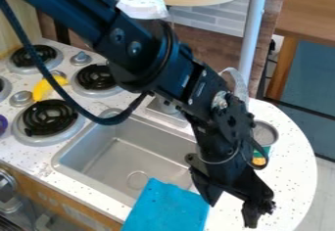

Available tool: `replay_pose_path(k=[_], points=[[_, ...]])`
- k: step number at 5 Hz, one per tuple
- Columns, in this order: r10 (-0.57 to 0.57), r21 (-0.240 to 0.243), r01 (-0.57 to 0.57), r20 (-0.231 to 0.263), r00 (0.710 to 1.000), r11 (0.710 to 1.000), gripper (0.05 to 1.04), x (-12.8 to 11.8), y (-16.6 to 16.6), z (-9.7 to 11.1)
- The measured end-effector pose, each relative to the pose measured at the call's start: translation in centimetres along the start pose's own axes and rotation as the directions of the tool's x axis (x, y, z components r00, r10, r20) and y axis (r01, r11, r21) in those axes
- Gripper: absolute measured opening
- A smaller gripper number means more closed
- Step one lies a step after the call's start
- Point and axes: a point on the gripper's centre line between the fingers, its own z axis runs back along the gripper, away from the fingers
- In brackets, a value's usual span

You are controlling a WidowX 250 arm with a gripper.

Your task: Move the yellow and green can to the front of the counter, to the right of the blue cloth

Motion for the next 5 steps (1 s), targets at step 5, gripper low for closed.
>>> replay_pose_path(k=[5], points=[[0.080,0.171,-0.100,0.120,0.990,0.980,1.000,9.9,4.9,-3.3]])
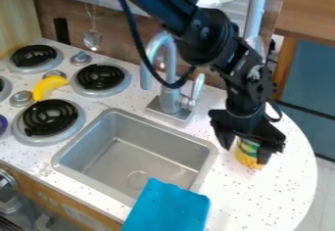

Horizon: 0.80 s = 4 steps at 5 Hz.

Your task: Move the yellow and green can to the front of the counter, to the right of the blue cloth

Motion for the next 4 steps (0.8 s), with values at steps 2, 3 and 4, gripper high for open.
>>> replay_pose_path(k=[2,3,4], points=[[-0.011,0.080,0.009,0.036,0.999,0.997,1.000,4.2,0.8,-2.7],[-0.013,0.084,0.007,0.065,0.998,0.996,1.000,6.2,0.4,-3.2],[-0.015,0.086,0.008,0.079,0.997,0.996,1.000,8.1,0.0,-3.9]])
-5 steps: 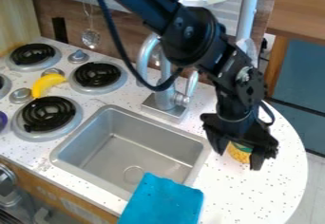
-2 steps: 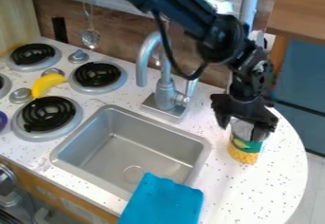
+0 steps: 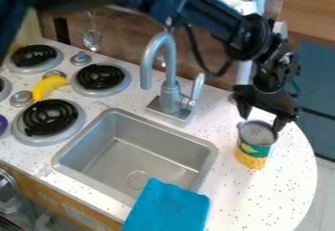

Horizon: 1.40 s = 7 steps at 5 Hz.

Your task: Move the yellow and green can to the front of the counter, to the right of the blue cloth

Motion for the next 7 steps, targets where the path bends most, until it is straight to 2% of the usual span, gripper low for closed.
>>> replay_pose_path(k=[1,3,4,6,7], points=[[-0.004,0.004,0.004,-0.004,1.000,1.000,1.000,0.7,-0.3,-1.0],[-0.056,0.015,0.056,0.018,0.998,0.998,1.000,1.3,-0.4,-2.1],[-0.065,0.022,0.064,0.043,0.997,0.998,1.000,2.0,-0.4,-2.4],[-0.057,0.033,0.053,0.133,0.989,0.998,1.000,3.1,-0.3,-2.5],[-0.055,0.039,0.051,0.109,0.993,0.998,1.000,2.4,-0.2,-3.5]])
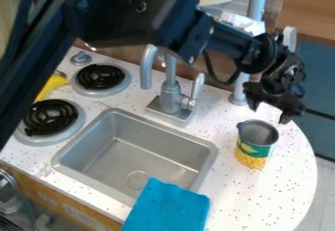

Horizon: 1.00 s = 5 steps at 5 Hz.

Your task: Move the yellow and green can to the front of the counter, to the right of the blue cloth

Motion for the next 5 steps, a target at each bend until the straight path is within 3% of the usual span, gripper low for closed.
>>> replay_pose_path(k=[3,5], points=[[0.016,0.003,-0.016,-0.080,0.997,1.000,1.000,-4.2,0.1,-1.4],[0.015,-0.022,-0.018,-0.109,0.994,1.000,1.000,-7.3,0.2,0.6]])
